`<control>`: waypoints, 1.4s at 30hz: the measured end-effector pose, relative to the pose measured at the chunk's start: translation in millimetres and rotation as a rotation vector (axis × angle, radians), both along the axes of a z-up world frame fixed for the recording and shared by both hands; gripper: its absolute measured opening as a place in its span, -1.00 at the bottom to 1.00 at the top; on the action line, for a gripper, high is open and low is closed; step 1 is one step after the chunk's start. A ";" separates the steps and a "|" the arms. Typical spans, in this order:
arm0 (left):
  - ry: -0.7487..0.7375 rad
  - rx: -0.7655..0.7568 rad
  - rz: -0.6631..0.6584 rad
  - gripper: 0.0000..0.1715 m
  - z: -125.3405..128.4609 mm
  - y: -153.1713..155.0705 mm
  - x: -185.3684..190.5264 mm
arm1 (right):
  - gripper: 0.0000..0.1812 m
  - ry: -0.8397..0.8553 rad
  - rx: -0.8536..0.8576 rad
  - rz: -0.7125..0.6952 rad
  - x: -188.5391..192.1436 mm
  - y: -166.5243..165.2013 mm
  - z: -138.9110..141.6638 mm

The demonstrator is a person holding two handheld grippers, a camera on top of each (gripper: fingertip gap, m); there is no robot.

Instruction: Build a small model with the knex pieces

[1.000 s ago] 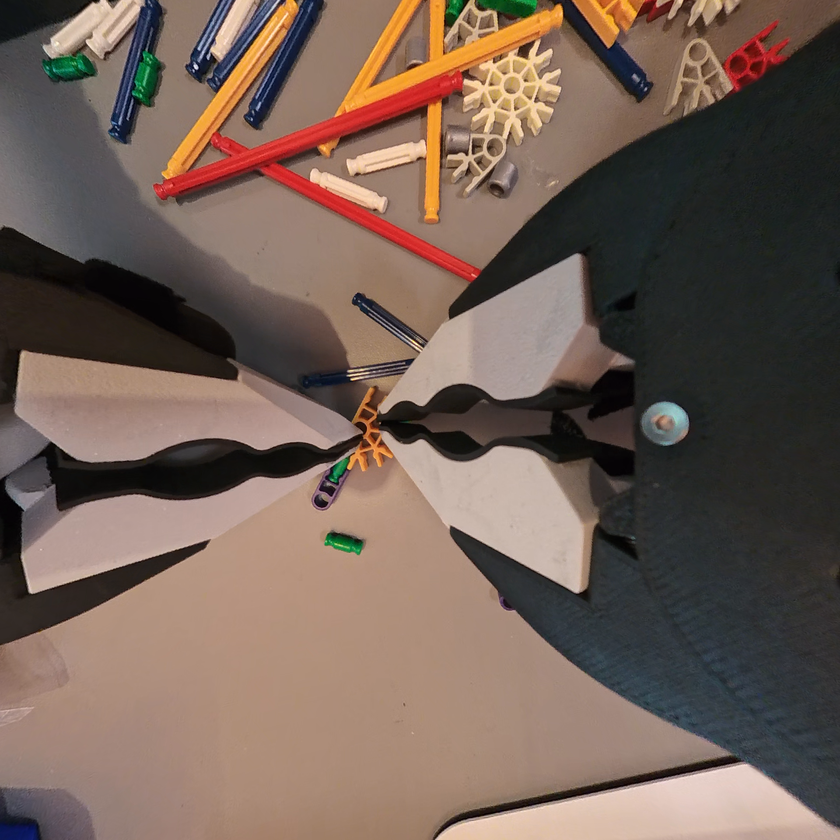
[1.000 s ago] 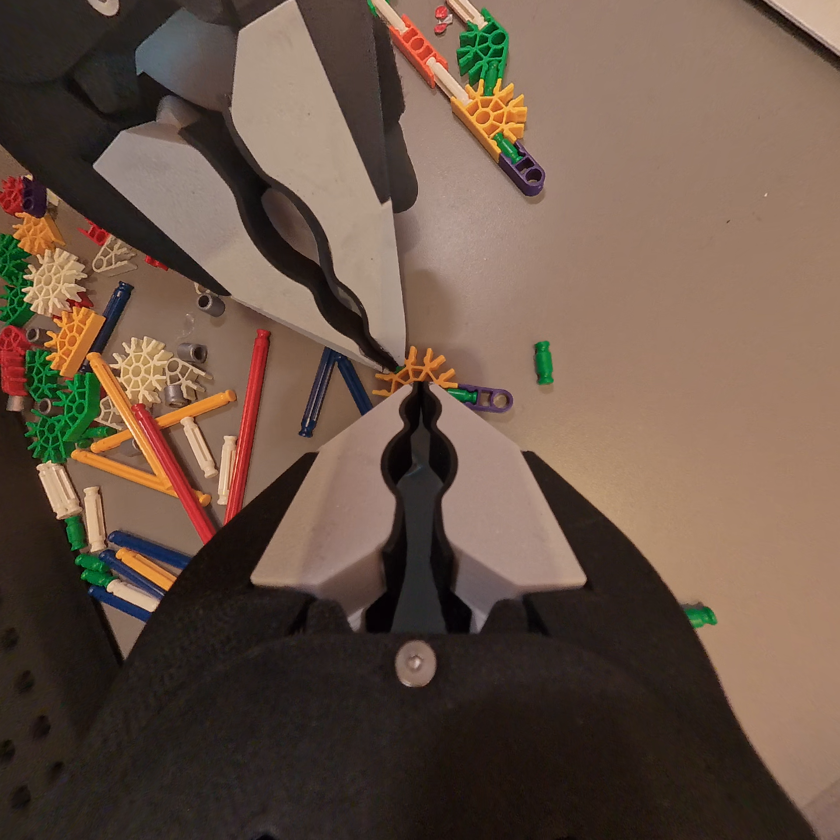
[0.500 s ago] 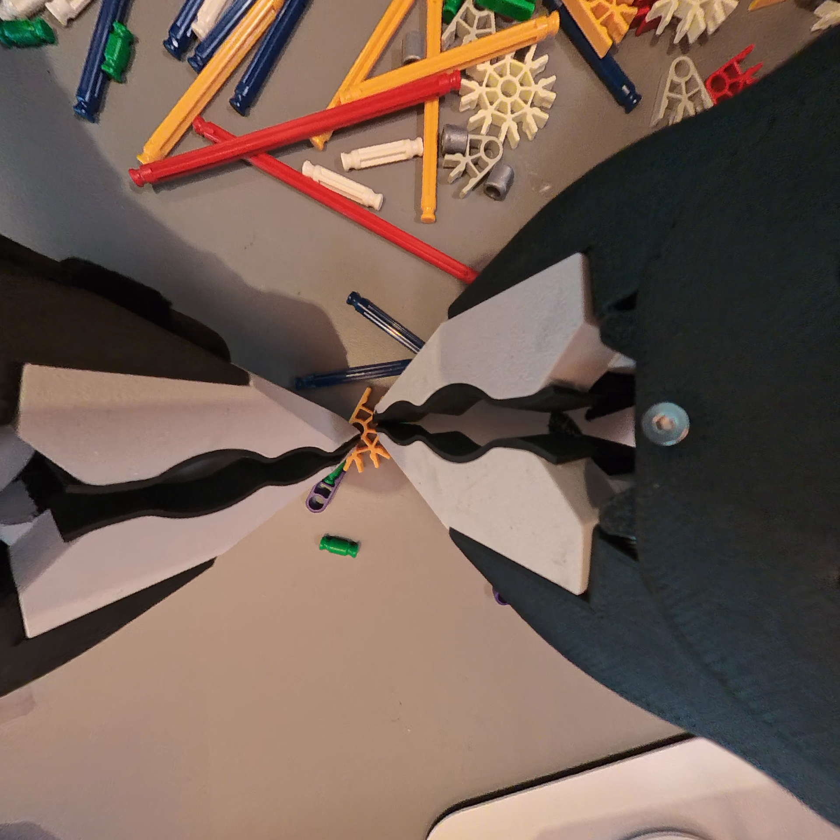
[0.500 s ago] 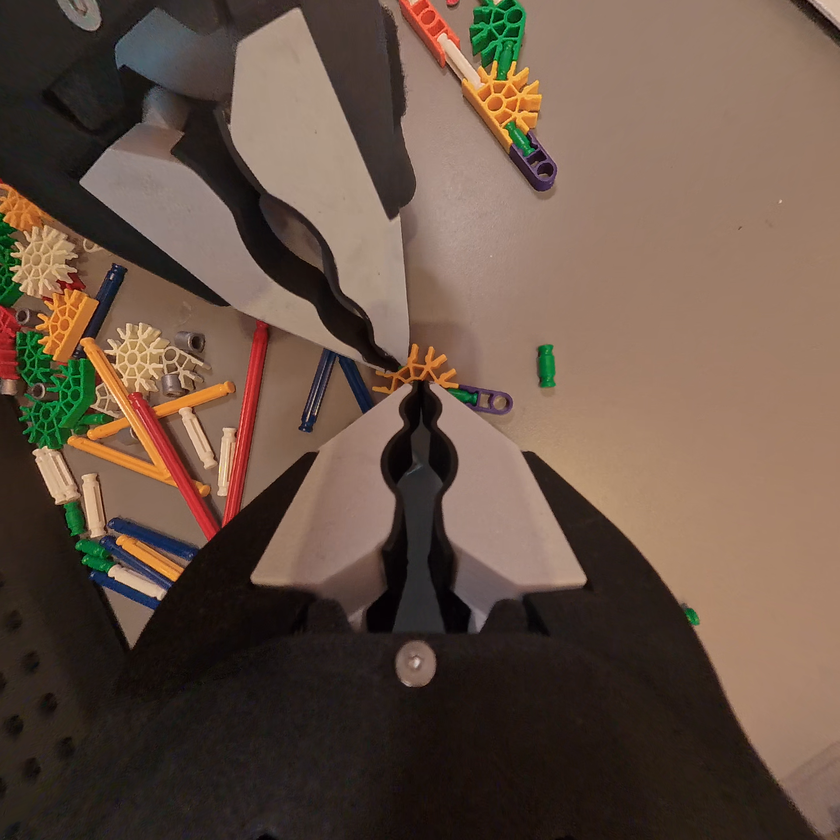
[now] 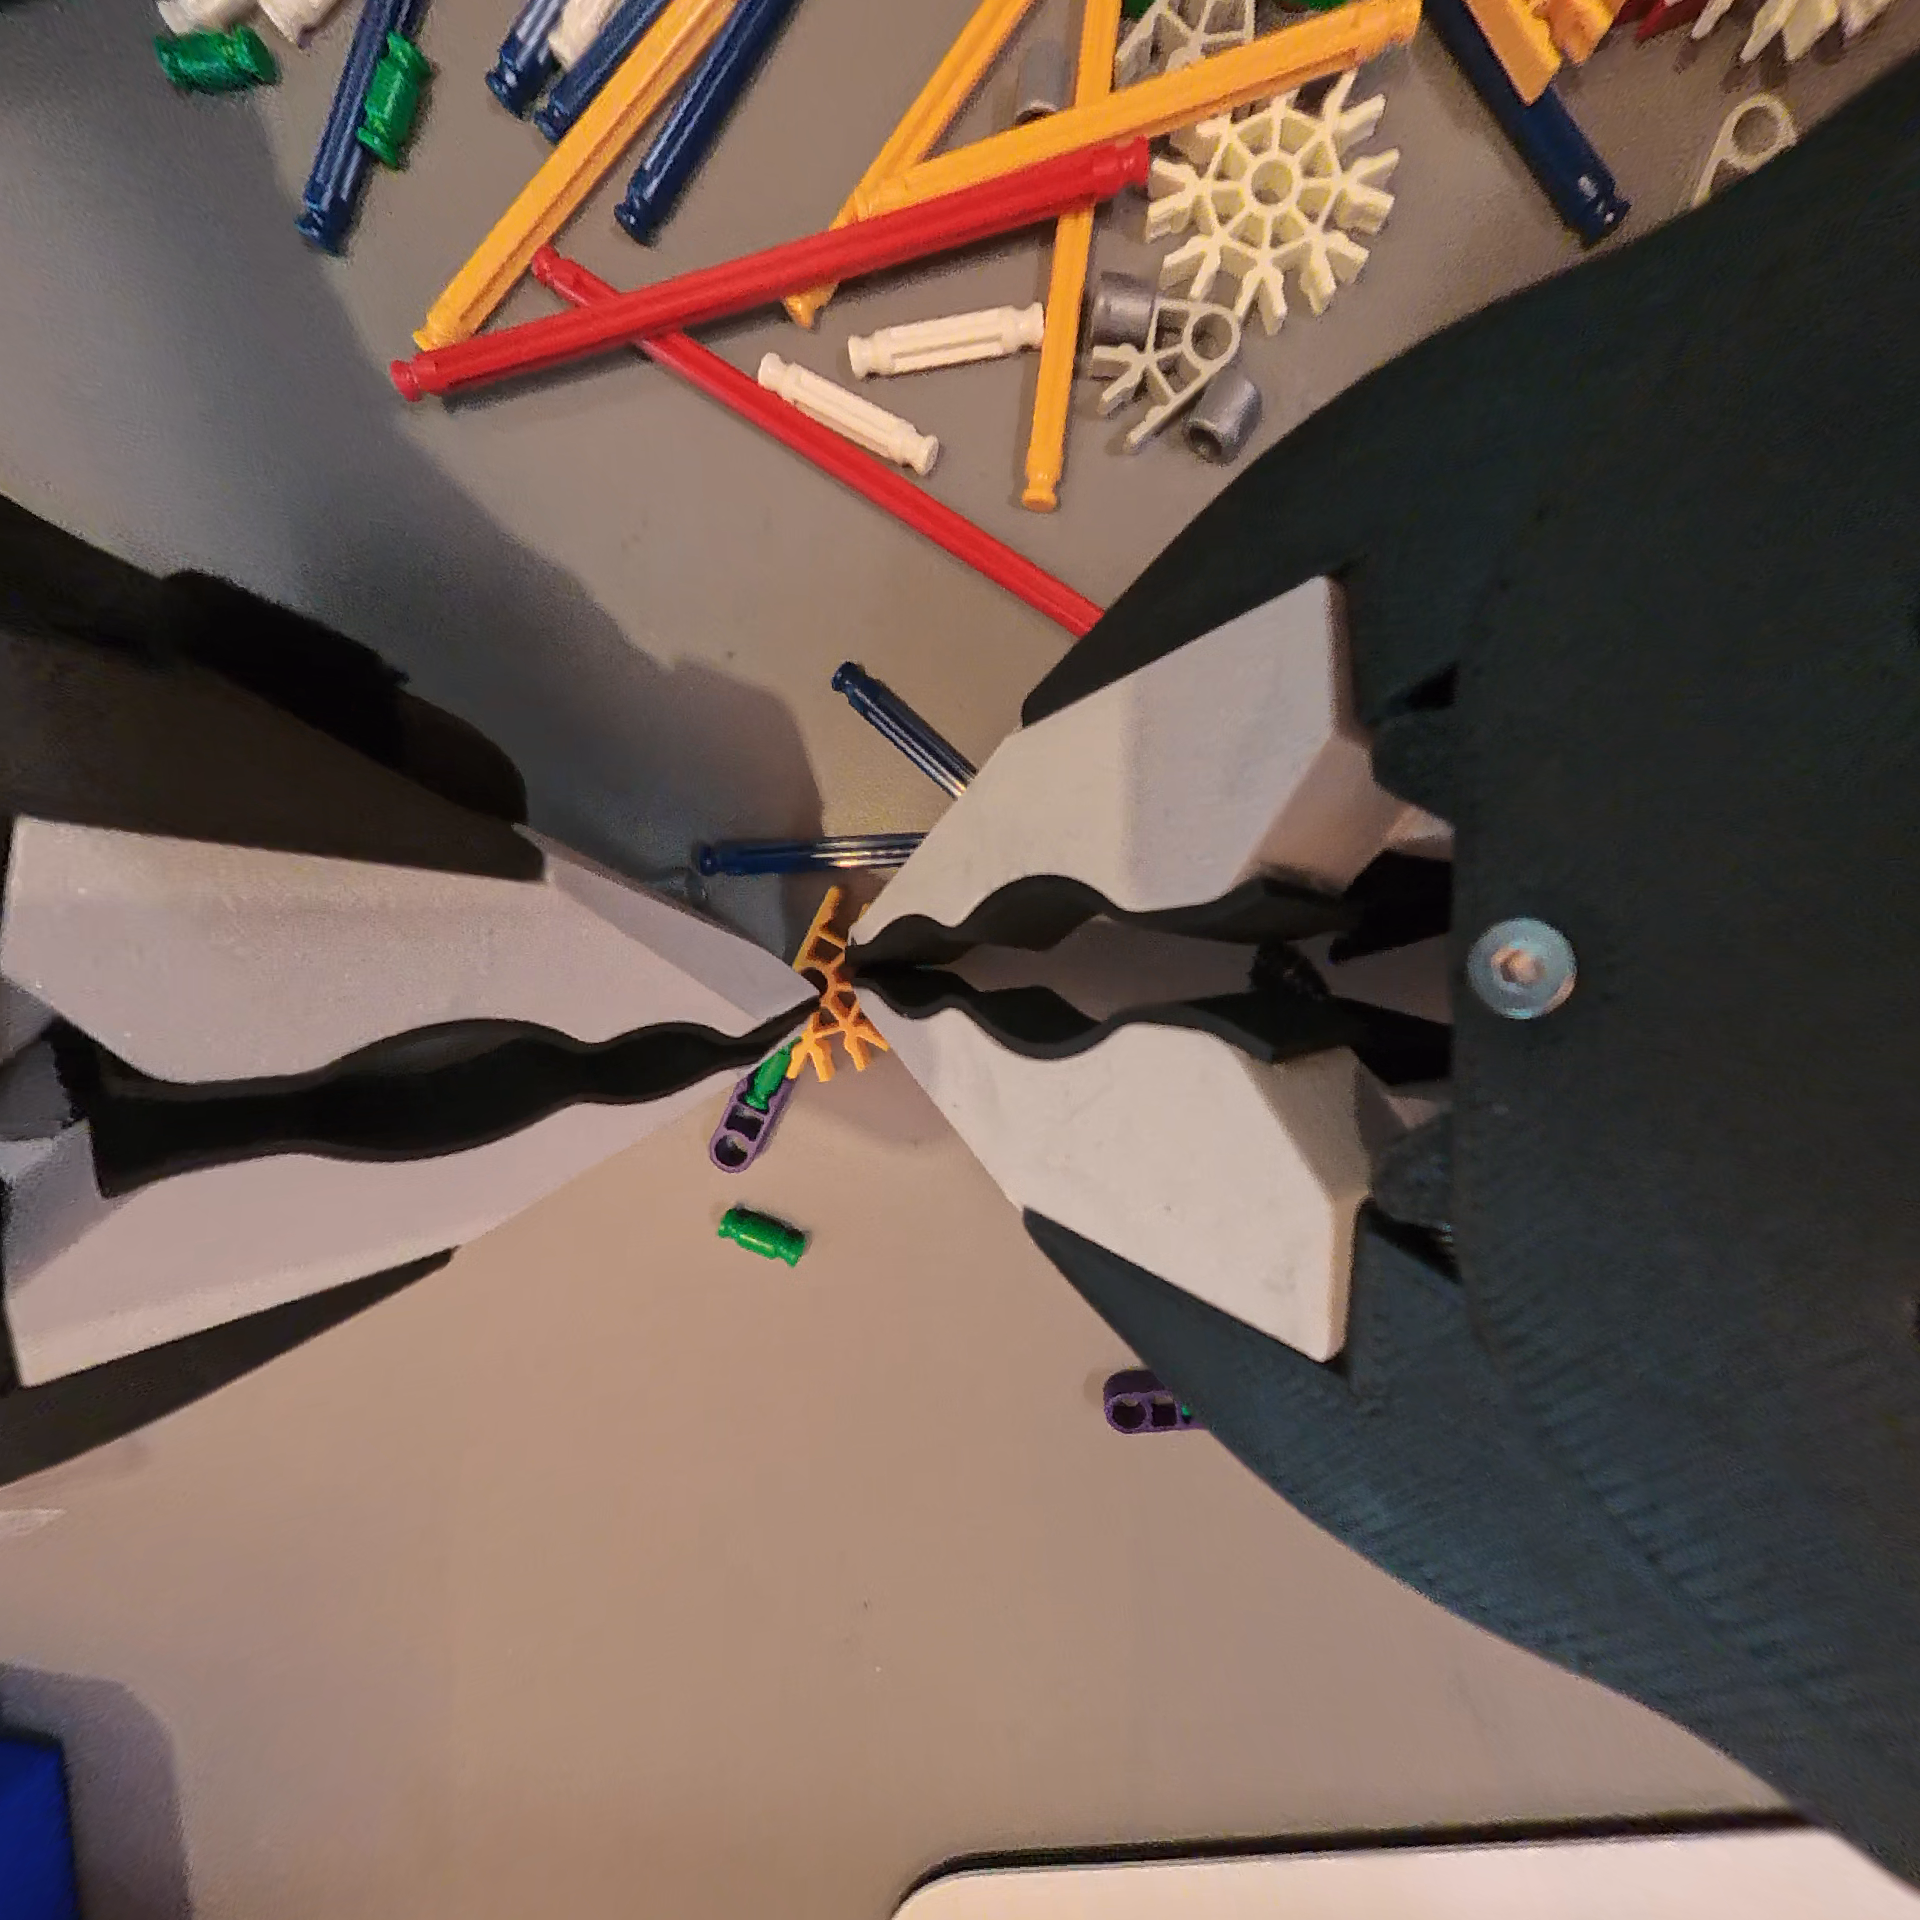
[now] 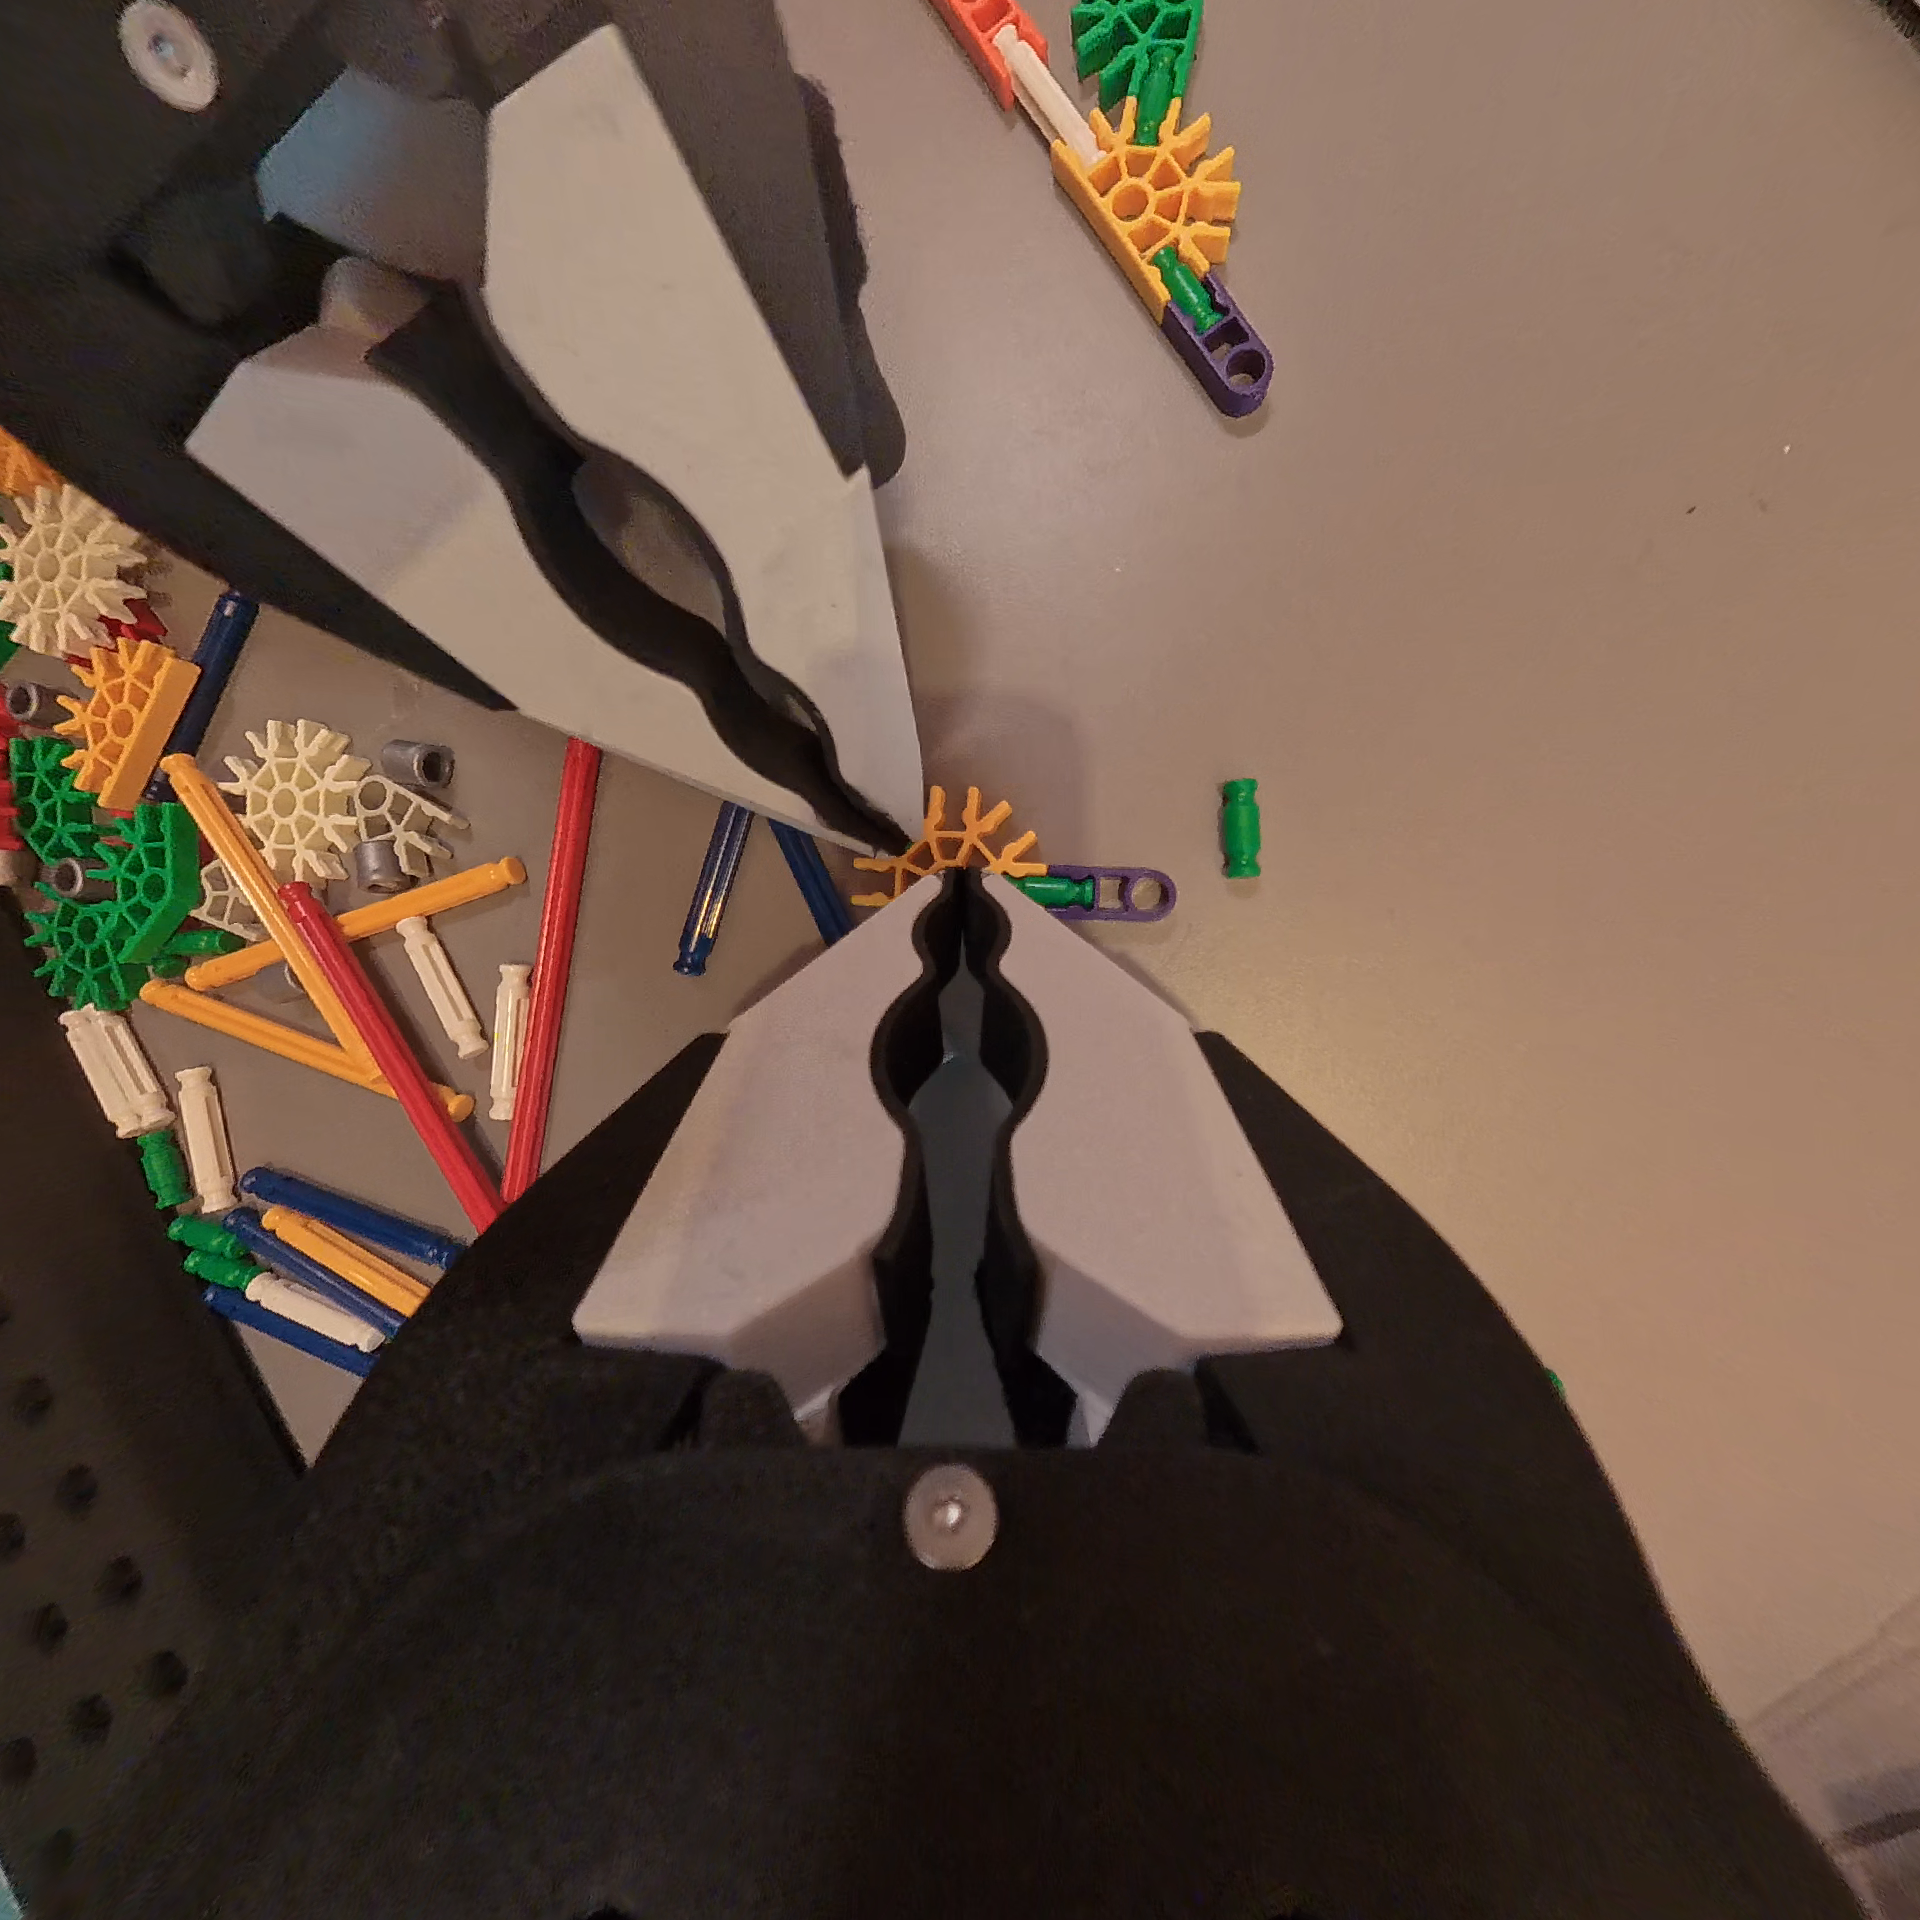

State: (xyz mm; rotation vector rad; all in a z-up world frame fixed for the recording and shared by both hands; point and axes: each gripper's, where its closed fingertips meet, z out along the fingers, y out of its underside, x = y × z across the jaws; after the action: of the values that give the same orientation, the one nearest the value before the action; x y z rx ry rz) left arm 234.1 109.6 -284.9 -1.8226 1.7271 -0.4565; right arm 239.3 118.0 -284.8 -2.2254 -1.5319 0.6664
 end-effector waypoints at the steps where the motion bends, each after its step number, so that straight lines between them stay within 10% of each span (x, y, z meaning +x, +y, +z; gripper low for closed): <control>1: -0.012 -0.022 0.009 -1.00 0.3 0.0 0.2 | -1.00 -0.008 0.002 0.004 -0.1 0.0 0.0; 42: -0.065 -0.097 0.156 -0.97 -3.8 1.7 -8.0 | -1.00 -0.109 0.005 0.119 -8.2 -0.9 0.2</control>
State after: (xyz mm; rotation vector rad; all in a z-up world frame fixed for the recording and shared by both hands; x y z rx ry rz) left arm 226.1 111.3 -288.7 -1.9709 1.5304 -0.5363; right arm 231.1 117.0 -284.6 -2.2131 -1.7283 0.5827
